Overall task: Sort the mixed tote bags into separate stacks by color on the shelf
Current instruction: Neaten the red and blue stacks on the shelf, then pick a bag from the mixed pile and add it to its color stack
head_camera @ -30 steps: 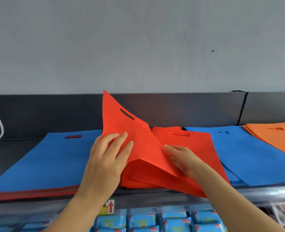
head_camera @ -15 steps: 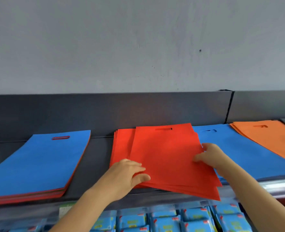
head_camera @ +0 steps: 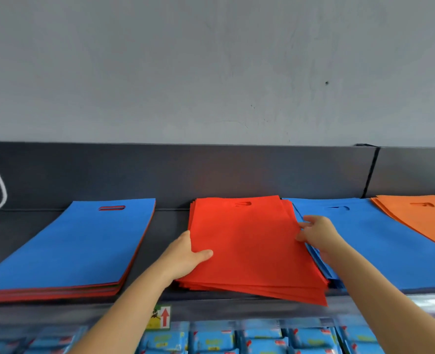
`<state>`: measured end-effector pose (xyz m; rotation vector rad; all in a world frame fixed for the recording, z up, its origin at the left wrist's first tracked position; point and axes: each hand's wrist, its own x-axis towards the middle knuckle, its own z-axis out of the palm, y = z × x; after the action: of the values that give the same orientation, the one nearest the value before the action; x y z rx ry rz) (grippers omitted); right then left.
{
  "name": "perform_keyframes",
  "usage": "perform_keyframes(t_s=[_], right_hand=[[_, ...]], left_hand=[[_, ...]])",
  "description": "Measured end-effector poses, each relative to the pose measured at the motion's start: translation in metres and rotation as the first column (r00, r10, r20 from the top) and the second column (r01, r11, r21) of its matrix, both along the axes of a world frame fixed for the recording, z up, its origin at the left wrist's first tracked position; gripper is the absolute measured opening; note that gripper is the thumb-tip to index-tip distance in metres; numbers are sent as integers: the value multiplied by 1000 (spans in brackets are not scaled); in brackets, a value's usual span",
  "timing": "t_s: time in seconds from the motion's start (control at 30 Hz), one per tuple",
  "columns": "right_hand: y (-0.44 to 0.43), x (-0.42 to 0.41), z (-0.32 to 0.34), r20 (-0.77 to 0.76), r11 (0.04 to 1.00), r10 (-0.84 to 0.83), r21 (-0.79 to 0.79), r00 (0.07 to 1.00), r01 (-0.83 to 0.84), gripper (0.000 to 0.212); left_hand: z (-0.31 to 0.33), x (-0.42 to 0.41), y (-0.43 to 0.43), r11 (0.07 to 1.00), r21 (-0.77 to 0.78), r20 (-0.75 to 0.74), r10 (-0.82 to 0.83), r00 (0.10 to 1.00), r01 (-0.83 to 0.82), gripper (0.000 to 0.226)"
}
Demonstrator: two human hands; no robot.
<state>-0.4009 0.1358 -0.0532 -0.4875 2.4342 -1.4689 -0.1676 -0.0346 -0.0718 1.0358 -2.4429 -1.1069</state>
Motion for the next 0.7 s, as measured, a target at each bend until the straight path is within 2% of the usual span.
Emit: perform_keyframes(t_s=[0.13,0.2,0.27,0.33,0.4,0.53,0.6,0.7], right_hand=[[-27,12,-2,-112,991,124,70,986,-116,36],[-33,17,-5,-147,973,182,172,972,-156,38],[-34,22,-4,-246,929,227,344,942,-134,44],[-37,30,0,-363,889,295,443,884,-115,51],[-45,45,8,-434,890,357,426,827,-161,58],[-72,102,29,-535,861,506,351,677,-367,47],[-89,139,31,-542,796,602,354,586,-491,40],[-119,188,23,-482,650,748,390,457,-652,40]], left_hand=[[-2,3,-3,997,-73,108,3,994,5,79],[-2,3,-1,994,-113,129,8,992,6,77],[-2,1,1,991,-134,134,16,991,2,75],[0,2,4,987,-161,134,28,991,-6,72],[3,10,4,971,-239,107,48,993,-21,69],[14,55,-14,876,-469,-30,108,994,-109,51],[18,92,-36,824,-539,-37,183,982,-174,44],[17,151,-74,784,-576,50,319,947,-233,40]])
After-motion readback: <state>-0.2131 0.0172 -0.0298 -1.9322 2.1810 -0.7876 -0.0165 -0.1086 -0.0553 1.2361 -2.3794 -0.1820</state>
